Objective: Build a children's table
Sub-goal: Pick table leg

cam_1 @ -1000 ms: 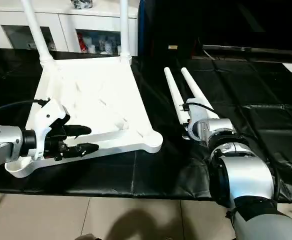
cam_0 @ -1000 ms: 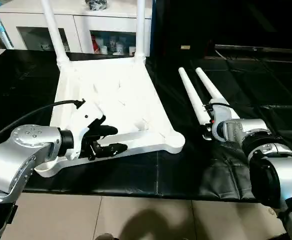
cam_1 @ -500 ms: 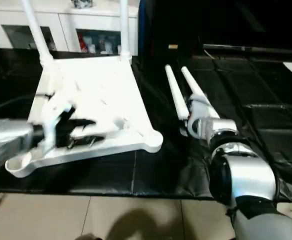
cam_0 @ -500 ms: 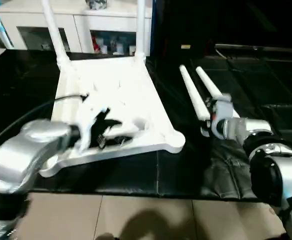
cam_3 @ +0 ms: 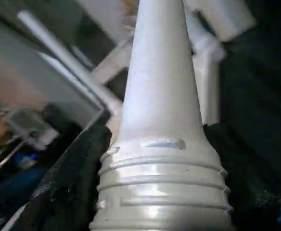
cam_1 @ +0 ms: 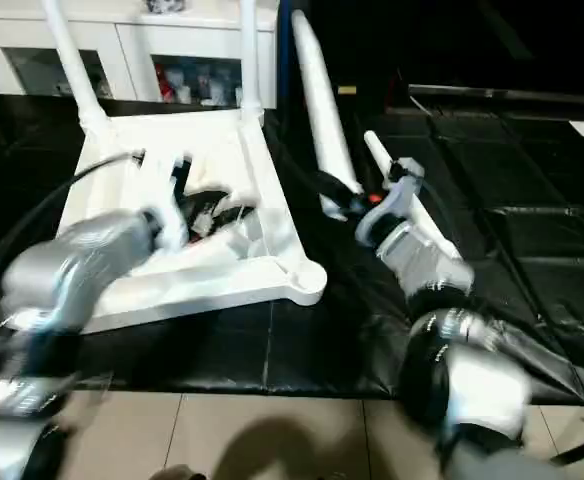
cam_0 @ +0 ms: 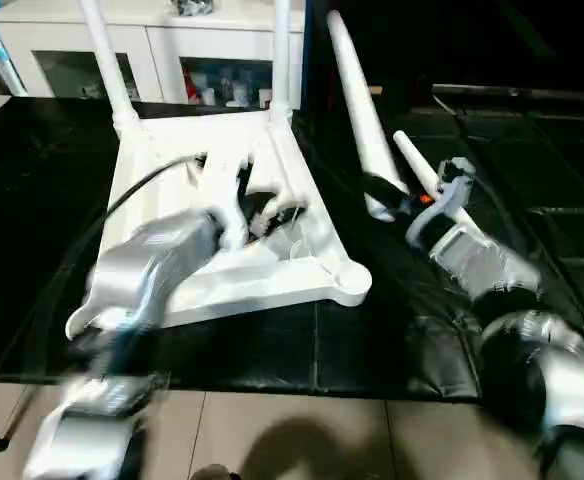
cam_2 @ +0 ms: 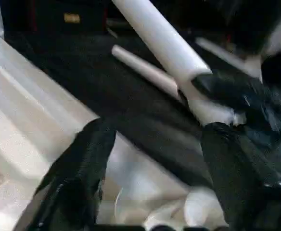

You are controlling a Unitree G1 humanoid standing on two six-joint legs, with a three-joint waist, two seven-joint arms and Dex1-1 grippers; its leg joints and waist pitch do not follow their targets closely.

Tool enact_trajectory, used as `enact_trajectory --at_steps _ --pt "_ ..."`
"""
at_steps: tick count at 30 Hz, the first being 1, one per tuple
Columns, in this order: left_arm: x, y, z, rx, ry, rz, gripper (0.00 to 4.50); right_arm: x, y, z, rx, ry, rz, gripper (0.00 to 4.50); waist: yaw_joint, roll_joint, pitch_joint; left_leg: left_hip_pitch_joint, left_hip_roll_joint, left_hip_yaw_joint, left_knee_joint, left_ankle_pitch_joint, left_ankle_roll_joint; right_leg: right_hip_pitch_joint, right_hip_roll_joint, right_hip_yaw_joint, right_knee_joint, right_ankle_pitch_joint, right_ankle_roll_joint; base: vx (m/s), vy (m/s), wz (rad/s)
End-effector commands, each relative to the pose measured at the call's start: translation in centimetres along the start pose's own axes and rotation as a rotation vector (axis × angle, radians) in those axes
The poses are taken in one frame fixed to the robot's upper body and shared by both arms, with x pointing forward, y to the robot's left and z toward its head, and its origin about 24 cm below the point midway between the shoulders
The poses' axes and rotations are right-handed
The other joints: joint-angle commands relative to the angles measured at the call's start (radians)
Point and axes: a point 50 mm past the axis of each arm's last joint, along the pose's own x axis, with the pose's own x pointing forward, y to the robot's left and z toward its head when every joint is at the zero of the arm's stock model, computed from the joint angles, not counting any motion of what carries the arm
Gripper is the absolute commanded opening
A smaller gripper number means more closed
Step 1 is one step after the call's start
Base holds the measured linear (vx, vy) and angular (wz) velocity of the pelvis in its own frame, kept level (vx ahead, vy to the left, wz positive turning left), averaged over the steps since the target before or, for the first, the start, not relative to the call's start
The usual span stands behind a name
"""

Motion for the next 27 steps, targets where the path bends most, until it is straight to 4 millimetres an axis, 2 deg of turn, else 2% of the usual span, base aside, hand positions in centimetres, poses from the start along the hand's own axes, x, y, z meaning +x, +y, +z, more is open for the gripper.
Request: enact_trajectory --at_steps 1,2,3,5,7,8,12,14,20,22,23,26,27 --pt "0.2 0.5 0.7 -0.090 -0.064 0.023 3.64 -0.2 1.2 0.6 0.004 -0.029 0.103 2.80 0.006 0.000 -0.083 0.020 0.007 0.007 -0.059 -0.158 0.052 0.066 -0.045 0.036 -0.076 -0.121 -0.232 0.000 0.000 0.00" --pt "0.9 0.2 1.2 -0.175 -0.108 0.003 3.74 -0.8 1.9 0.1 0.009 -0.022 0.155 2.79 0.003 -0.002 -0.083 0.011 0.003 0.005 -0.062 -0.142 0.052 0.074 -0.043 0.033 -0.075 -0.128 -0.224 0.000 0.000 0.00" --pt "1.2 0.1 1.4 -0.214 -0.128 -0.007 3.99 -1.0 2.3 -0.2 0.009 -0.014 0.182 2.79 0.008 -0.001 -0.085 0.017 0.007 0.005 -0.062 -0.148 0.052 0.069 -0.046 0.034 -0.079 -0.137 -0.220 0.000 0.000 0.00" --pt "1.8 -0.2 1.8 -0.294 -0.164 -0.036 4.04 -1.5 3.1 -0.6 0.006 0.002 0.231 2.79 0.003 0.004 -0.083 0.013 0.006 0.003 -0.065 -0.157 0.044 0.069 -0.047 0.033 -0.082 -0.165 -0.212 0.000 0.000 0.00" --pt "2.3 -0.6 2.3 -0.381 -0.207 -0.093 4.03 -2.0 4.0 -1.2 -0.008 0.029 0.275 2.79 0.005 -0.001 -0.083 0.013 0.004 0.003 -0.065 -0.162 0.042 0.070 -0.048 0.033 -0.087 -0.183 -0.200 0.000 0.000 0.00" --pt "2.5 -0.8 2.6 -0.412 -0.221 -0.116 4.03 -2.3 4.5 -1.5 -0.012 0.040 0.298 2.79 0.005 0.002 -0.082 0.013 0.004 0.002 -0.066 -0.164 0.040 0.069 -0.048 0.032 -0.090 -0.198 -0.193 0.000 0.000 0.00" --pt "3.3 -1.4 2.2 -0.426 -0.195 -0.160 4.03 -3.1 5.9 -2.4 -0.028 0.095 0.367 2.79 0.006 0.000 -0.082 0.014 0.006 0.000 -0.071 -0.152 0.040 0.070 -0.048 0.032 -0.094 -0.214 -0.163 0.000 0.000 0.00" --pt "3.5 -1.6 2.1 -0.434 -0.188 -0.177 4.03 -3.3 6.2 -2.7 -0.033 0.109 0.376 2.79 0.005 0.000 -0.084 0.011 0.007 -0.002 -0.071 -0.131 0.039 0.072 -0.050 0.032 -0.092 -0.190 -0.166 0.000 0.000 0.00" --pt "4.0 -1.7 1.4 -0.493 -0.171 -0.161 4.03 -3.6 6.6 -3.7 -0.053 0.160 0.363 2.79 0.005 0.002 -0.085 0.012 0.009 -0.001 -0.070 -0.120 0.039 0.072 -0.051 0.033 -0.087 -0.120 -0.197 0.000 0.000 0.00" --pt "3.9 -1.8 2.0 -0.530 -0.220 -0.202 4.03 -3.7 6.6 -3.8 -0.063 0.172 0.337 2.79 0.006 0.002 -0.083 0.012 0.009 0.000 -0.070 -0.119 0.036 0.073 -0.053 0.034 -0.087 -0.124 -0.201 0.000 0.000 0.00" --pt "3.8 -1.8 2.2 -0.534 -0.230 -0.209 3.85 -3.7 6.5 -3.8 -0.063 0.173 0.333 2.79 0.006 0.002 -0.083 0.012 0.008 0.000 -0.071 -0.132 0.032 0.072 -0.054 0.033 -0.089 -0.140 -0.203 0.000 0.000 0.00" --pt "3.5 -1.9 2.9 -0.587 -0.274 -0.255 3.67 -3.8 6.3 -4.0 -0.081 0.196 0.315 2.79 0.006 -0.002 -0.079 0.013 0.008 0.001 -0.072 -0.155 0.024 0.072 -0.055 0.034 -0.094 -0.193 -0.190 0.000 0.000 0.00" --pt "3.4 -2.0 3.1 -0.599 -0.284 -0.270 3.64 -3.8 6.3 -4.0 -0.086 0.202 0.309 2.79 0.006 -0.001 -0.078 0.013 0.008 0.002 -0.072 -0.158 0.023 0.072 -0.055 0.034 -0.095 -0.200 -0.187 0.000 0.000 0.00"
